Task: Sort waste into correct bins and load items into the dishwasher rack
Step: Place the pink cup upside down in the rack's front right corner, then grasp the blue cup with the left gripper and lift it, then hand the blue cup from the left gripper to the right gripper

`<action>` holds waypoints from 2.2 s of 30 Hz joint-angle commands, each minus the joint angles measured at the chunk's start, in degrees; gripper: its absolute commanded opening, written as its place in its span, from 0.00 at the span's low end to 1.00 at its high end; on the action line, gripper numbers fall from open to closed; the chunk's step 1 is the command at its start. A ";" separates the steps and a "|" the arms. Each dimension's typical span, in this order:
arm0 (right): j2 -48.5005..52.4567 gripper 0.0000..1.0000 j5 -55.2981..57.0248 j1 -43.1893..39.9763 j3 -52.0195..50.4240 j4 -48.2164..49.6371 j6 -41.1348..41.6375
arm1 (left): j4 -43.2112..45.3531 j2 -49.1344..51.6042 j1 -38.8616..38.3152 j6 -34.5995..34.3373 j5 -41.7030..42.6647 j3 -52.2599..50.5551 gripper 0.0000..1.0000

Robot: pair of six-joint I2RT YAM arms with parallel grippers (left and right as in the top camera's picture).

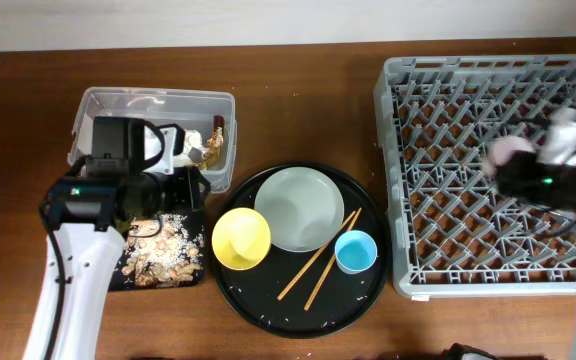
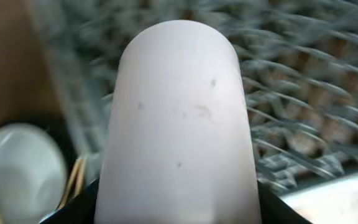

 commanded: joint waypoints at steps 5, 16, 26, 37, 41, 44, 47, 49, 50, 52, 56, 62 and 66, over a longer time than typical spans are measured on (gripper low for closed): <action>9.66 0.18 3.74 -19.82 1.11 2.03 7.54 | -0.09 -0.98 0.44 1.16 -1.44 0.35 0.48; 22.56 0.93 -2.86 -22.86 1.20 2.54 9.33 | -0.44 -0.98 0.44 1.14 -1.42 0.35 0.48; 6.80 0.98 -12.35 -8.15 2.01 -2.60 1.46 | 3.74 -0.39 -6.38 1.14 -1.20 0.35 0.64; 4.92 0.98 -7.58 6.08 1.95 -4.63 1.11 | 20.31 22.58 -38.07 -0.44 -1.22 0.35 0.65; 4.92 0.98 -6.78 6.10 1.95 -4.63 1.11 | 22.14 29.62 -41.27 -0.68 -1.42 0.35 0.55; 4.92 0.99 -6.78 6.10 1.95 -4.61 1.11 | 22.16 31.71 -41.27 -0.85 -1.44 0.35 0.34; 4.92 0.98 -6.75 6.08 1.95 -4.63 1.11 | 22.10 31.82 -41.22 -0.85 -1.42 0.42 0.01; 4.94 0.98 -6.75 6.08 1.95 -4.61 1.11 | 21.38 31.65 -40.79 -0.92 -1.16 1.20 0.01; 4.94 0.98 -6.75 6.08 1.95 -4.61 1.11 | 20.39 31.36 -40.41 -1.05 -1.16 1.81 0.01; 4.94 0.99 -6.78 6.08 1.95 -4.61 -0.02 | 16.20 29.05 -37.33 -1.03 3.04 4.74 0.00; 4.94 0.98 -8.76 6.10 1.90 -4.66 -1.66 | 15.74 23.10 -25.46 -1.05 20.50 7.32 0.00; 6.71 0.98 -44.59 9.33 1.27 -7.54 -26.91 | 20.85 22.34 -8.76 -4.33 57.99 7.30 0.00; 8.31 0.98 -52.68 18.14 0.55 -5.62 -29.94 | 21.07 22.34 -8.90 -4.33 60.57 7.30 0.00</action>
